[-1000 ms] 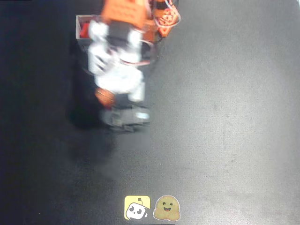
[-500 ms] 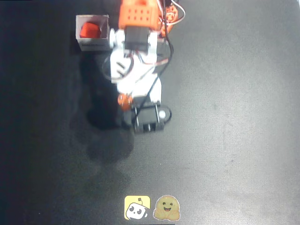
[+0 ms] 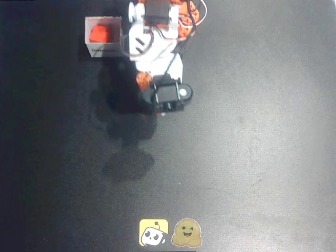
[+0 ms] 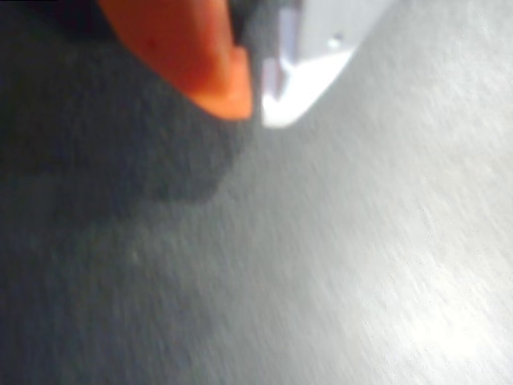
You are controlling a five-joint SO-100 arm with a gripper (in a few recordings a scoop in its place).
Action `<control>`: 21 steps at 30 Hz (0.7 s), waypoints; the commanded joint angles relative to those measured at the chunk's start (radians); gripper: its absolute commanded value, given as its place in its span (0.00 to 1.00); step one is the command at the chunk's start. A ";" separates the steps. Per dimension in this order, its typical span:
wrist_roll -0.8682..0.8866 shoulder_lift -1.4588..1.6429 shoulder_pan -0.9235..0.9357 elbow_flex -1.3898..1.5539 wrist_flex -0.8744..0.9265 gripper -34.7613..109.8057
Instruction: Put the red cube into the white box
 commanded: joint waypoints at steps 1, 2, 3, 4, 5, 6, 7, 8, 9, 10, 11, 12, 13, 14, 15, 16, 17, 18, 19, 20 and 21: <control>0.012 0.075 0.005 0.046 0.003 0.24; 0.012 0.092 0.005 0.060 0.003 0.24; 0.015 0.114 0.006 0.077 0.005 0.24; 0.028 0.132 0.008 0.091 0.011 0.24; 0.028 0.155 0.008 0.107 0.012 0.24; 0.028 0.183 0.008 0.127 0.014 0.24; 0.028 0.215 0.008 0.150 0.015 0.24; 0.028 0.255 0.008 0.176 0.023 0.24; 0.028 0.307 0.008 0.207 0.032 0.24; 0.028 0.367 0.008 0.239 0.051 0.24; 0.029 0.443 0.008 0.276 0.077 0.24; 0.038 0.538 0.008 0.316 0.120 0.24; 0.048 0.627 0.009 0.359 0.163 0.24; 0.052 0.629 0.005 0.359 0.173 0.24; 0.054 0.630 0.005 0.359 0.179 0.24; 0.054 0.630 0.008 0.359 0.181 0.24; 0.067 0.630 0.008 0.359 0.184 0.24; 0.084 0.630 0.008 0.360 0.192 0.24; 0.091 0.630 0.008 0.360 0.198 0.24; 0.114 0.630 0.008 0.360 0.210 0.24; 0.124 0.630 0.008 0.360 0.225 0.24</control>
